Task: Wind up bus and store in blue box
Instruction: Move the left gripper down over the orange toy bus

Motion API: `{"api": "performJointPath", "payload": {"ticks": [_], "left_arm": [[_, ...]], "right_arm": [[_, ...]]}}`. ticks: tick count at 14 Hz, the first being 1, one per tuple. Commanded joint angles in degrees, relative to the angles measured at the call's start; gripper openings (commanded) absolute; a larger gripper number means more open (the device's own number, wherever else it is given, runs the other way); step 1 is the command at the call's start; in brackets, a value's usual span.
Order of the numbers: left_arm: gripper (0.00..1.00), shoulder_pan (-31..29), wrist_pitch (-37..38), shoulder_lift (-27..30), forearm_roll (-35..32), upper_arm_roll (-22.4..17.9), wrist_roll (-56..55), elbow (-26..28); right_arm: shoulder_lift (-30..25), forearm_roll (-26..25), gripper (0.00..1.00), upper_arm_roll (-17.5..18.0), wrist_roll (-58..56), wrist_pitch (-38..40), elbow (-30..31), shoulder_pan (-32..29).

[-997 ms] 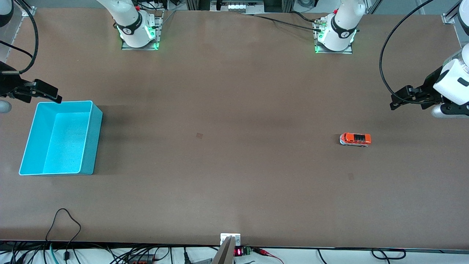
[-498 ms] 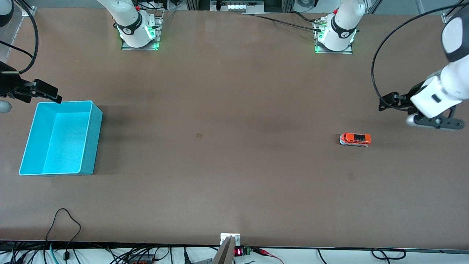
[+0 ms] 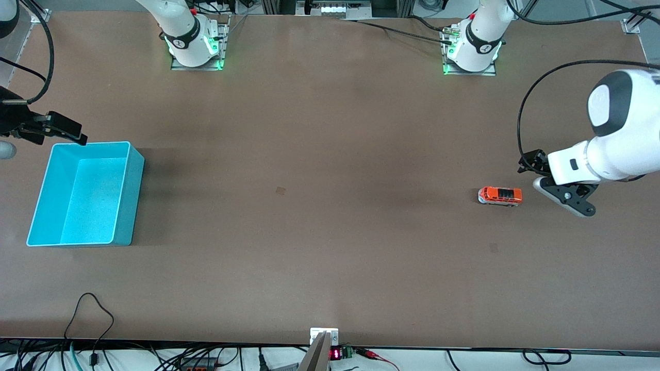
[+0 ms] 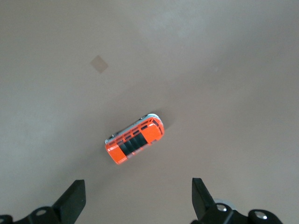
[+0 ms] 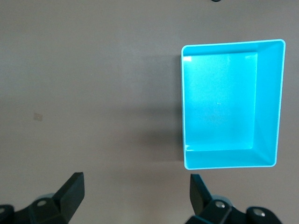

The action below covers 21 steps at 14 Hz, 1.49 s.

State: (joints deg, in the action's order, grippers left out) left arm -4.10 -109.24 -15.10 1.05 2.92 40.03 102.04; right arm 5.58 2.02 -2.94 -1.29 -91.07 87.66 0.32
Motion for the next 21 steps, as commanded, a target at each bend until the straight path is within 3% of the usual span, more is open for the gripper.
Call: {"api": "performJointPath", "payload": {"ticks": [1, 4, 12, 21], "left_arm": [[1.0, -1.5, -8.9, -1.0, 0.4, 0.1, 12.7, 7.1], [1.0, -2.4, -15.0, -1.9, 0.5, 0.1, 23.4, 14.2], [1.0, -3.1, -27.5, -9.1, 0.4, 0.2, 54.9, 14.5], [0.98, -4.3, -28.6, -10.3, 0.5, 0.2, 58.0, 17.2]], "right_arm": [[0.2, 0.8, 1.0, 0.0, 0.1, 0.8, -0.7, -0.4], [0.2, 0.8, 1.0, -0.1, 0.1, 0.8, -0.7, -0.4], [0.2, 0.8, 1.0, -0.2, 0.1, 0.8, -0.7, -0.4], [0.2, 0.8, 1.0, -0.2, 0.1, 0.8, -0.7, -0.4]]}}
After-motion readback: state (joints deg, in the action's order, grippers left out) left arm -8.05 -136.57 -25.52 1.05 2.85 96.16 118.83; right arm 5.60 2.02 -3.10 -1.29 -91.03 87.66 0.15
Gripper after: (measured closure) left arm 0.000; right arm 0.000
